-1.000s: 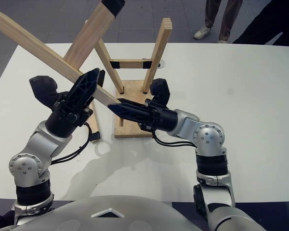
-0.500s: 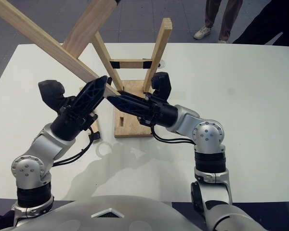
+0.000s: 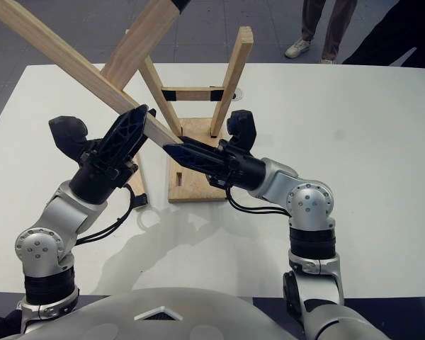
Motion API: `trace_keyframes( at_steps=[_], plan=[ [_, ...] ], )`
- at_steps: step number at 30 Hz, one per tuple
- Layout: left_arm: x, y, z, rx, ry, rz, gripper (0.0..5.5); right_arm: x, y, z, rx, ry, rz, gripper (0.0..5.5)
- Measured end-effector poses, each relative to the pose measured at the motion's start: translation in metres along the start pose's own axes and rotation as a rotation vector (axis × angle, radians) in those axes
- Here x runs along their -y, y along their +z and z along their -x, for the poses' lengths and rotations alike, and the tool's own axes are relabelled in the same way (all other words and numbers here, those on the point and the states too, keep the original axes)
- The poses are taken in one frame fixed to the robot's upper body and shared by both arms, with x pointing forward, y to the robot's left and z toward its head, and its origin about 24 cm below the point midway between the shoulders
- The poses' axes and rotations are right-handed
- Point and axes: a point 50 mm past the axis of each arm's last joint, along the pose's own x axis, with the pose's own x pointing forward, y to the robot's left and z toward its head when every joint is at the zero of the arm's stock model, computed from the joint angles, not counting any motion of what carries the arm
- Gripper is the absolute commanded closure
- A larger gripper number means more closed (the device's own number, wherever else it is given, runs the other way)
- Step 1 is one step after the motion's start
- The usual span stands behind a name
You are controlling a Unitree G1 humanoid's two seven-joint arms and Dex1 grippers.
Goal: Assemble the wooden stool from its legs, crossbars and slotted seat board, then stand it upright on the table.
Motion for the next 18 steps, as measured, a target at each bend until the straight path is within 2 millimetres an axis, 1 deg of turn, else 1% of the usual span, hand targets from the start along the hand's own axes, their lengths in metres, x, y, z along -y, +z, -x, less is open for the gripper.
trace_keyframes(
  at_steps=[3, 5, 17, 18],
  plan=[
    [0.0008, 0.0003, -0.0004, 0.007, -0.008, 0.011, 3.08, 0.0006, -0.0002, 0.0003, -0.003, -0.008, 0.003, 3.48],
    [0.0009, 0.0012, -0.0014, 0.013, -0.008, 0.009, 3.27, 0.0011, -0.0003, 0.0007, -0.004, -0.014, 0.006, 3.48],
    [0.0013, 0.0022, -0.0016, 0.025, -0.011, 0.009, 3.28, 0.001, 0.0009, -0.0005, -0.003, -0.013, 0.012, 3.48],
    [0.0013, 0.0024, -0.0015, 0.027, -0.011, 0.009, 3.28, 0.0011, 0.0011, -0.001, -0.003, -0.014, 0.013, 3.11]
  ],
)
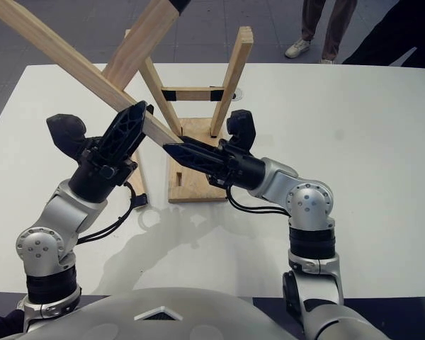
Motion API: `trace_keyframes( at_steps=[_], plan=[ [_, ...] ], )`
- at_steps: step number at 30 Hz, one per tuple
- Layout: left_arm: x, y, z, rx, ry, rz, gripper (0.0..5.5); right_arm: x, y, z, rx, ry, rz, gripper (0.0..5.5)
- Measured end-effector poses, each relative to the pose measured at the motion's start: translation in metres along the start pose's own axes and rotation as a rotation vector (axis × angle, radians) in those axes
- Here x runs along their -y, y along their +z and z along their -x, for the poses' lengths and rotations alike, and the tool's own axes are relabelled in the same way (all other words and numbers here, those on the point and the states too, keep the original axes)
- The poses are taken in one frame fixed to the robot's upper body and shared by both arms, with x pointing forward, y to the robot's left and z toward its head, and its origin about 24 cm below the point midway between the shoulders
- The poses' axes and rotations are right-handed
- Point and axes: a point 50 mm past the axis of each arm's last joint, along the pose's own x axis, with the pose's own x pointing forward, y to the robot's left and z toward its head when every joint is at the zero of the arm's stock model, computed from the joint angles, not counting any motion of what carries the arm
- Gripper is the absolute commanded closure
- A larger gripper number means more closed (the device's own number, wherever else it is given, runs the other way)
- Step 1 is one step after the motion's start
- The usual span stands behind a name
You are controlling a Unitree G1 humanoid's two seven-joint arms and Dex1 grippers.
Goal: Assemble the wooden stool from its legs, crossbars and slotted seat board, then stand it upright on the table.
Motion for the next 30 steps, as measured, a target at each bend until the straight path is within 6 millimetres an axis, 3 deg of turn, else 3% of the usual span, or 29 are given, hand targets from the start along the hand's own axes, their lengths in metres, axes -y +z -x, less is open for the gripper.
trace_keyframes(
  at_steps=[7, 13, 18, 22, 30],
  plan=[
    [-0.001, 0.003, 0.002, 0.026, 0.005, -0.002, 3.42, 0.001, 0.004, -0.001, 0.023, -0.022, -0.006, 1.82],
    [-0.003, 0.001, 0.004, 0.024, 0.007, 0.007, 3.43, 0.002, 0.005, 0.001, -0.011, -0.04, 0.011, 1.8],
    [-0.006, 0.003, 0.006, 0.03, 0.025, -0.013, 3.44, 0.002, 0.0, 0.016, -0.068, -0.079, 0.023, 1.8],
    [-0.011, 0.014, 0.011, 0.004, 0.066, -0.139, 3.44, 0.0, 0.005, 0.027, -0.075, -0.111, 0.041, 1.8],
    [-0.018, 0.018, 0.008, -0.331, 0.121, -0.588, 3.44, 0.006, 0.009, 0.038, -0.079, -0.179, 0.075, 1.8]
  ],
)
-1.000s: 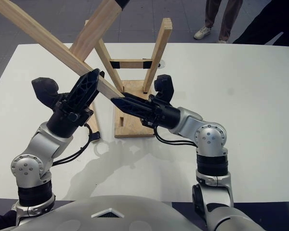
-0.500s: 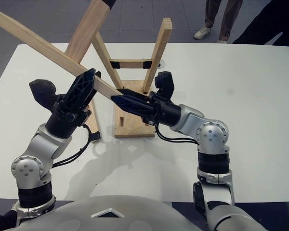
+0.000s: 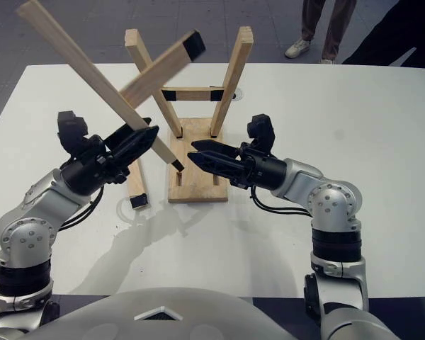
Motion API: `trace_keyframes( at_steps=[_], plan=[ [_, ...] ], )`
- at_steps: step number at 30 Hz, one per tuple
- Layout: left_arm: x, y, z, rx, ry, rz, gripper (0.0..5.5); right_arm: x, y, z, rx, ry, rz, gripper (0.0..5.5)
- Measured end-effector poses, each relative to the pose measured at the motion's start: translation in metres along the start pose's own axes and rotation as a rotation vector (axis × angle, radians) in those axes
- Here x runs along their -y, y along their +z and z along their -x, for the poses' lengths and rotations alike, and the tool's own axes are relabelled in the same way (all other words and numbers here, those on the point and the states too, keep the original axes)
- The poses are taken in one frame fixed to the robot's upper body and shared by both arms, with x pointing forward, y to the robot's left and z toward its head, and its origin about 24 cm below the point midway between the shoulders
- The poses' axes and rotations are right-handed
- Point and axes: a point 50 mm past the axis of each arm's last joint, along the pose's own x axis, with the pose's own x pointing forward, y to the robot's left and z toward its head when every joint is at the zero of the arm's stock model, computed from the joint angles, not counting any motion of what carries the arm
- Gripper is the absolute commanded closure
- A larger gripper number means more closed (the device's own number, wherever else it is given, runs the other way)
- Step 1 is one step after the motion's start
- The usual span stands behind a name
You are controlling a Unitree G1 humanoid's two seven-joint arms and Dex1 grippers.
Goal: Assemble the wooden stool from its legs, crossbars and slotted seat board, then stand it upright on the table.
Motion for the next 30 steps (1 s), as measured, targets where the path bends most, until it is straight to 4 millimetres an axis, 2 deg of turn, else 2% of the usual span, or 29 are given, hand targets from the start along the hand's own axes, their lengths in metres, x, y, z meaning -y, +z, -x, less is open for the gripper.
trace_keyframes(
  at_steps=[6, 11, 16, 19, 24, 30],
  plan=[
    [0.002, 0.017, -0.008, 0.034, -0.051, -0.111, 3.44, 0.004, 0.004, 0.01, -0.009, -0.045, 0.019, 1.8],
    [0.0, 0.019, -0.01, -0.02, -0.165, -0.207, 3.44, 0.009, -0.008, 0.032, -0.056, -0.139, 0.017, 1.8],
    [-0.022, 0.013, -0.005, -0.151, -0.217, -0.303, 3.45, 0.012, -0.013, 0.043, -0.087, -0.191, 0.039, 1.8],
    [-0.033, 0.009, -0.008, -0.154, -0.235, -0.358, 3.45, 0.012, -0.013, 0.045, -0.106, -0.199, 0.052, 1.8],
    [-0.025, -0.004, -0.018, -0.1, -0.327, -0.341, 3.45, 0.016, -0.017, 0.048, -0.154, -0.22, 0.05, 1.8],
    [-0.028, -0.024, -0.011, -0.174, -0.354, -0.412, 3.45, 0.018, -0.019, 0.051, -0.178, -0.236, 0.05, 1.8]
  ],
)
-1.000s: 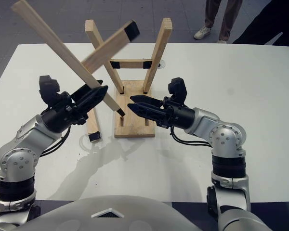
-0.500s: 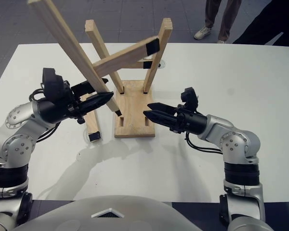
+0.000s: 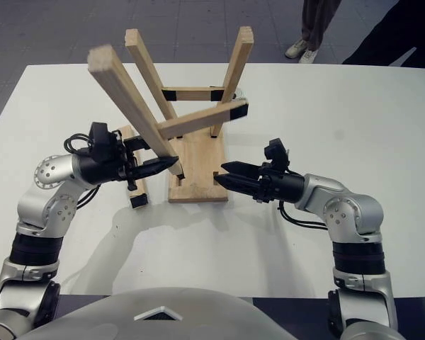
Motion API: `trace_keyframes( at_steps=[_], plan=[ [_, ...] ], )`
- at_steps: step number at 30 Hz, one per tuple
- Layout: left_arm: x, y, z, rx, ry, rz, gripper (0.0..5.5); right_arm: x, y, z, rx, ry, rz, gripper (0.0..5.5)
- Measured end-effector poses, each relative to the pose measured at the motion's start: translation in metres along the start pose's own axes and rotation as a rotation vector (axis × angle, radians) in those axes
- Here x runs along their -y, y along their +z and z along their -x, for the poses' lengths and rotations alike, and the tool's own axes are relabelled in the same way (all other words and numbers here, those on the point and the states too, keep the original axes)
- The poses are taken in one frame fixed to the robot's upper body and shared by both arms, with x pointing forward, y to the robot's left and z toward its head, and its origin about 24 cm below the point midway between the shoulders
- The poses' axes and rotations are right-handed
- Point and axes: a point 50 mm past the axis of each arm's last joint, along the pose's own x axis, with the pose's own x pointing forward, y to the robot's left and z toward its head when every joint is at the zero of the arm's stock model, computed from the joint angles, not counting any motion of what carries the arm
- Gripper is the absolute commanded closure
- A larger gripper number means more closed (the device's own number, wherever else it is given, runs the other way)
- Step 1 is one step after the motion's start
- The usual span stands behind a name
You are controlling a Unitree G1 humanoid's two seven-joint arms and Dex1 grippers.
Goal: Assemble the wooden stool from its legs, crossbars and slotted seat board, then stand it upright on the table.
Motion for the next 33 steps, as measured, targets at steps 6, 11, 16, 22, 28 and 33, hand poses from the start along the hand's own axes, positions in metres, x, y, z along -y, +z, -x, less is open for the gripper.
trace_keyframes(
  at_steps=[6, 11, 16, 22, 28, 33],
  plan=[
    [0.0, -0.012, 0.005, -0.064, -0.019, -0.081, 3.45, 0.0, -0.001, 0.0, -0.006, -0.003, 0.0, 1.8],
    [0.001, -0.015, 0.005, -0.038, -0.014, -0.111, 3.45, 0.0, -0.002, 0.0, -0.012, -0.001, -0.003, 1.8],
    [0.0, -0.015, 0.005, -0.007, -0.005, -0.155, 3.45, 0.002, -0.001, 0.004, -0.042, -0.015, -0.002, 1.8],
    [0.002, -0.009, 0.011, 0.004, 0.009, -0.205, 3.45, 0.0, -0.003, 0.007, -0.069, -0.019, -0.014, 1.8],
    [0.016, -0.01, 0.013, 0.038, 0.056, -0.178, 3.45, -0.001, -0.005, 0.014, -0.105, -0.028, -0.039, 1.8],
    [0.019, -0.012, 0.02, 0.077, 0.166, -0.102, 3.45, 0.0, 0.006, 0.014, -0.155, 0.002, -0.024, 1.8]
  ],
)
